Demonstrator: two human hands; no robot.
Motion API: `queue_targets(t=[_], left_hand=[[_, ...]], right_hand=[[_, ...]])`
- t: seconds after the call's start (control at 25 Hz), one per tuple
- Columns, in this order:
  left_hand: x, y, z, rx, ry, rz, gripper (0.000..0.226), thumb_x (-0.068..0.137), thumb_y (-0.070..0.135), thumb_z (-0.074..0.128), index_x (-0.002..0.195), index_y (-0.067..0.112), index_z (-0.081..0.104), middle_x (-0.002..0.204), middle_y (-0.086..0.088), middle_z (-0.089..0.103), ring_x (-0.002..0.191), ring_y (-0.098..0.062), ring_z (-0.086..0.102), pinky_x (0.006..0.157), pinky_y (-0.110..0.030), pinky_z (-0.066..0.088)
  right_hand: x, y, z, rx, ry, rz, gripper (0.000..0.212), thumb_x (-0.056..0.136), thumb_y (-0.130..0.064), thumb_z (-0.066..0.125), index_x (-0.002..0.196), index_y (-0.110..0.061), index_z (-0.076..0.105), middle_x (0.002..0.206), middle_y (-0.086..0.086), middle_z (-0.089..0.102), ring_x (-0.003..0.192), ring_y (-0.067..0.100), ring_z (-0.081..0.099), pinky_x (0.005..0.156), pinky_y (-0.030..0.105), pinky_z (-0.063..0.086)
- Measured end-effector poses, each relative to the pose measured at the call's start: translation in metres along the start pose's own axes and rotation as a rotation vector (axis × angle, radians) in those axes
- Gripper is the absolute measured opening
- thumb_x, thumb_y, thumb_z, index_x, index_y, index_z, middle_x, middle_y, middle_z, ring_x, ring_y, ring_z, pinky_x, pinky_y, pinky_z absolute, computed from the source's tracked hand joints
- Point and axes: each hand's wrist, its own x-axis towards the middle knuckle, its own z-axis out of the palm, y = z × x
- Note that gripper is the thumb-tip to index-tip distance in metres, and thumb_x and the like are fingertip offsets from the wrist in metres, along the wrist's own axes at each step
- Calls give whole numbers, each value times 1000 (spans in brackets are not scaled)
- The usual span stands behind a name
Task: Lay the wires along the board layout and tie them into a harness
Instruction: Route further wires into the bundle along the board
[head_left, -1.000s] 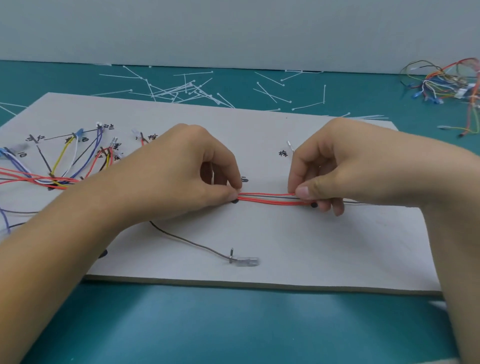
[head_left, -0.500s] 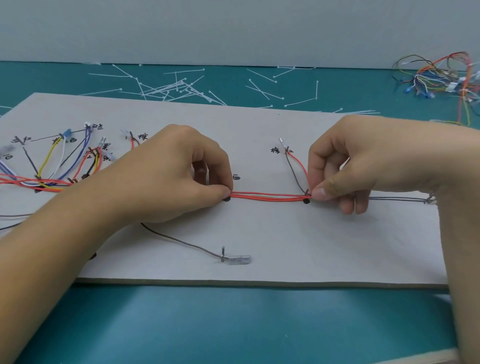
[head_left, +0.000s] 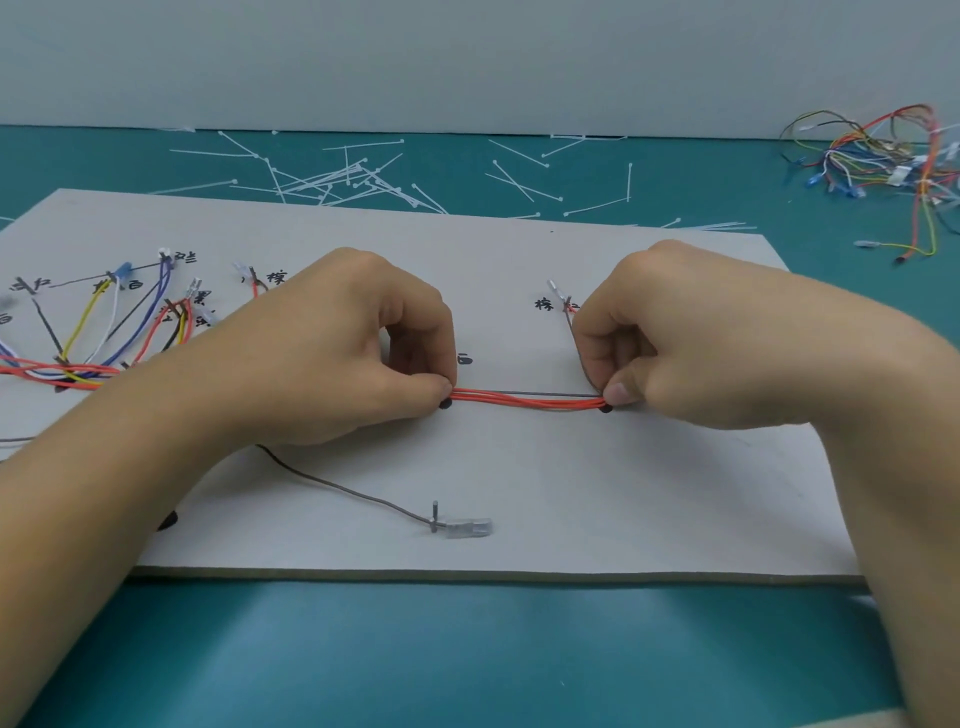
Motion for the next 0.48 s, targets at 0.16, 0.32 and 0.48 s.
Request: queue_targets(t=[0.16,0.32,0.48], left_hand=[[-5,-7,-12,71,-24,-21,6,71,33,70,74,36,75,70,13,71,62,-8,61,51,-7,39],[-14,-20,-35,181,-35,-144,15,66,51,66,78,48,75,69,17,71,59,-12,58,52,-27,51],[-15,-15,-29,172,-32,-160,22,61,47,61,80,46,73,71,18,70,65,-7,61,56,-28,48]], right_hand=[[7,-3,9,36,67,-50,18,76,-12,75,69,-27,69,73,-33,63,66,-3,61,46,23,45],[21,-7,15,274,97,-89,13,81,-20,81,72,-24,72,64,-14,70,53,2,63,52,22,51],[20,7,8,457,97,11,17,84,-23,83,74,-14,72,55,2,68,43,13,61,44,27,52]])
